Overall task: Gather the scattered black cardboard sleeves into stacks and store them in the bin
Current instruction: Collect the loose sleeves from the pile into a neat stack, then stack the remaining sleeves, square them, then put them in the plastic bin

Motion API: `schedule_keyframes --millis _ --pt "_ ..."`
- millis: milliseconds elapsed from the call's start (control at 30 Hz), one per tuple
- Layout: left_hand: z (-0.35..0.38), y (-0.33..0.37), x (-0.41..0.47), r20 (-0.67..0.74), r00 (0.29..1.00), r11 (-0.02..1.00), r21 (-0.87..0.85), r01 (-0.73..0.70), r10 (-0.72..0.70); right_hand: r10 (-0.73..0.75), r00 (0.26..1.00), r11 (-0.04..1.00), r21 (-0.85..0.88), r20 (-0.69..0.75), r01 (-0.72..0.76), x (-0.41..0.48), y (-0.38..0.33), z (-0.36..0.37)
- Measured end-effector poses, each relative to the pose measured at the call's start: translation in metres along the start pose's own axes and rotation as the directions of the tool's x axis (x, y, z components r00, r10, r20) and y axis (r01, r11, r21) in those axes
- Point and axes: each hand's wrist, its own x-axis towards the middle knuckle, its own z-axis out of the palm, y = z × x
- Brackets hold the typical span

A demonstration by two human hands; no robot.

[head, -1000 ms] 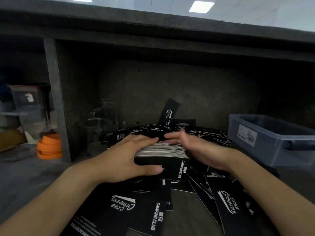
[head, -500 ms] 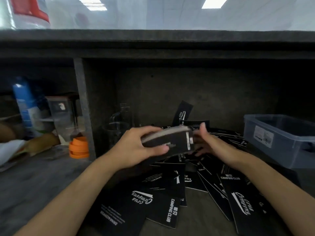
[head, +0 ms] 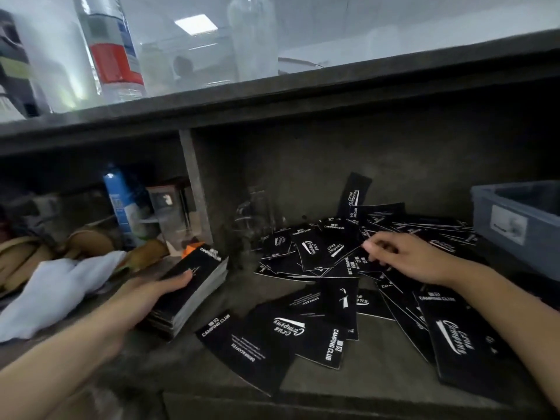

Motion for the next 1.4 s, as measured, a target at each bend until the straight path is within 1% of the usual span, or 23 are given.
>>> schedule_keyframes --millis 67,100,133,200,300,367,400,433,467,500,533,567,600,633,667,767,867,933,1100,1167,1233,1333,1400 --pt "-0.006 -0.011 0.013 -0.048 0.999 0.998 0.062 -0.014 0.017 -0.005 1.0 1.0 0.014 -0.01 0.005 0.001 0.002 0.0" --pt "-0.009 -0.015 0.019 -0.058 0.997 0.99 0.131 -0.053 0.06 -0.009 1.0 1.0 0.015 -0.015 0.009 0.001 0.004 0.0" --pt "-0.011 -0.017 0.024 -0.074 0.987 0.956 0.27 -0.116 0.141 -0.013 1.0 1.0 0.013 -0.021 0.013 0.003 0.005 0.0" --pt "-0.017 -0.02 0.031 -0.071 0.946 0.805 0.548 -0.227 0.316 -0.023 0.999 1.0 0.017 -0.033 0.023 0.006 0.012 0.001" --pt "-0.028 -0.02 0.031 0.086 0.865 0.525 0.763 -0.377 0.495 -0.026 0.999 0.999 0.021 -0.04 0.027 0.008 0.017 0.002" --pt "-0.025 -0.015 0.03 0.065 0.79 0.354 0.869 -0.345 0.61 -0.02 0.999 1.0 0.014 -0.041 0.02 0.007 0.014 0.001" --pt "-0.019 -0.007 0.024 0.064 0.702 0.247 0.91 -0.333 0.709 -0.013 0.999 1.0 0.012 -0.041 0.014 0.006 0.013 0.001" --pt "-0.012 0.001 0.012 0.116 0.608 0.157 0.913 -0.376 0.786 -0.01 0.999 1.0 0.008 -0.04 0.01 0.006 0.012 0.001" --pt "-0.002 0.008 -0.004 0.203 0.576 0.12 0.873 -0.473 0.791 -0.01 0.999 1.0 0.002 -0.04 0.01 0.006 0.012 0.001" --pt "0.011 0.014 -0.022 0.314 0.596 0.133 0.799 -0.586 0.739 -0.007 0.999 1.0 -0.008 -0.039 0.007 0.005 0.012 0.001" --pt "0.025 0.013 -0.034 0.463 0.632 0.185 0.697 -0.693 0.622 -0.002 0.999 1.0 -0.015 -0.036 0.001 0.005 0.011 0.001" --pt "0.042 0.007 -0.042 0.603 0.655 0.218 0.638 -0.739 0.456 0.006 0.999 1.0 -0.02 -0.032 -0.007 0.005 0.011 0.001" --pt "0.059 0.0 -0.046 0.691 0.66 0.207 0.628 -0.75 0.296 0.013 1.0 1.0 -0.025 -0.028 -0.014 0.004 0.01 0.001" --pt "0.074 -0.007 -0.046 0.735 0.651 0.188 0.623 -0.759 0.189 0.022 0.999 0.999 -0.04 -0.03 -0.023 0.004 0.008 0.001" --pt "0.087 -0.012 -0.041 0.754 0.639 0.202 0.609 -0.767 0.152 0.027 0.999 0.997 -0.066 -0.042 -0.029 0.004 0.007 0.0" --pt "0.113 -0.014 -0.018 0.738 0.648 0.302 0.584 -0.754 0.189 0.097 0.992 0.983 -0.149 -0.084 -0.108 0.004 0.007 -0.003" --pt "0.139 -0.009 0.01 0.719 0.651 0.272 0.594 -0.757 0.244 0.229 0.973 0.958 -0.171 -0.029 -0.231 0.002 0.007 -0.004" --pt "0.158 -0.003 0.029 0.68 0.681 0.269 0.625 -0.733 0.272 0.225 0.974 0.96 -0.17 -0.006 -0.223 0.001 0.005 -0.002" --pt "0.2 0.011 0.07 0.617 0.721 0.286 0.663 -0.692 0.314 0.173 0.985 0.985 -0.015 -0.016 -0.173 0.005 -0.002 0.006" --pt "0.213 0.014 0.078 0.623 0.696 0.271 0.644 -0.716 0.358 0.172 0.984 0.985 0.037 -0.036 -0.17 0.008 -0.003 0.01" --pt "0.22 0.015 0.084 0.624 0.646 0.265 0.597 -0.757 0.439 0.207 0.974 0.971 0.144 -0.094 -0.192 0.013 -0.005 0.014" --pt "0.221 0.013 0.088 0.625 0.567 0.288 0.497 -0.819 0.536 0.325 0.935 0.884 0.396 -0.138 -0.249 0.02 -0.002 0.018" --pt "0.219 0.011 0.088 0.633 0.523 0.29 0.44 -0.85 0.571 0.37 0.919 0.836 0.481 -0.138 -0.264 0.023 -0.001 0.021"
